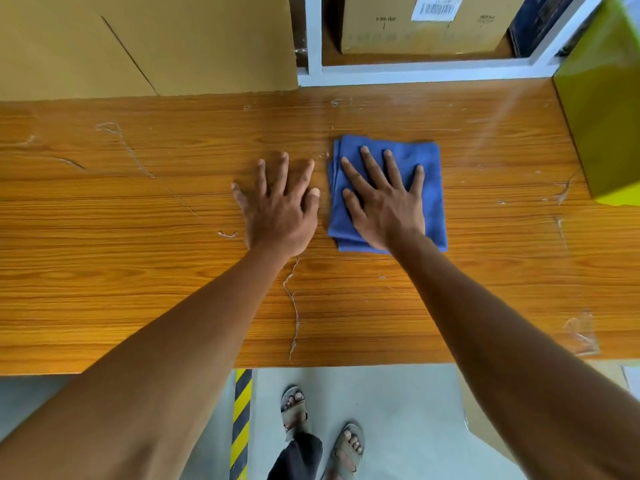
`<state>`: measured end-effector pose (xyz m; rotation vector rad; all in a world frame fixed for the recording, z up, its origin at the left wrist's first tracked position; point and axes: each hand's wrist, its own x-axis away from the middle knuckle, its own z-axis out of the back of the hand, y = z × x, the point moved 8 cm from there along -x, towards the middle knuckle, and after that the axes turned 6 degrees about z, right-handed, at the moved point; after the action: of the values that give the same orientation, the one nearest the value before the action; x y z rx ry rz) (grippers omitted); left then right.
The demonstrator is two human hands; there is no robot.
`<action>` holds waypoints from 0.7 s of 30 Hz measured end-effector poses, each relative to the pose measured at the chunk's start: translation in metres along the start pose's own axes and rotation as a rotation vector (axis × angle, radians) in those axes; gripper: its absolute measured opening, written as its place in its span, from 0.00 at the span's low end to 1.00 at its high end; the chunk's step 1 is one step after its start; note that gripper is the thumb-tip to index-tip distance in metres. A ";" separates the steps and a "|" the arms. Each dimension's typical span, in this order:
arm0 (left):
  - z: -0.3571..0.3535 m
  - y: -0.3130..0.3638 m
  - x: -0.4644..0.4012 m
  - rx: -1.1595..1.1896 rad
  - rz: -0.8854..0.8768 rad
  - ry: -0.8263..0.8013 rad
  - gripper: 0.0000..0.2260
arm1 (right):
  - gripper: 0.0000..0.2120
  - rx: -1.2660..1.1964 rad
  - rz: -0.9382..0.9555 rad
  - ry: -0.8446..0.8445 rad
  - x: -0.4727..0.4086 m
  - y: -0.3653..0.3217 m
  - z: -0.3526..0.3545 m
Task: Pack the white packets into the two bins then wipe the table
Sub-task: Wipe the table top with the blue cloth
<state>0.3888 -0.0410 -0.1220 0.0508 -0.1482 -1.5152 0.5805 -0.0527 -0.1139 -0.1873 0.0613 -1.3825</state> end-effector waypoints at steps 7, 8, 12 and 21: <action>0.000 0.002 -0.001 -0.011 0.000 -0.015 0.28 | 0.29 0.018 0.001 -0.030 0.037 0.001 -0.005; 0.000 0.002 -0.001 -0.007 0.000 -0.014 0.29 | 0.30 0.025 0.012 -0.023 0.022 0.003 -0.002; -0.002 0.002 0.001 -0.014 0.000 -0.017 0.29 | 0.30 0.020 -0.011 -0.021 -0.036 0.019 0.004; 0.002 0.002 0.001 -0.013 -0.003 -0.018 0.30 | 0.29 0.025 0.030 -0.011 0.059 -0.006 -0.007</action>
<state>0.3906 -0.0418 -0.1196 0.0264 -0.1529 -1.5194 0.5843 -0.1121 -0.1155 -0.1725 0.0371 -1.3512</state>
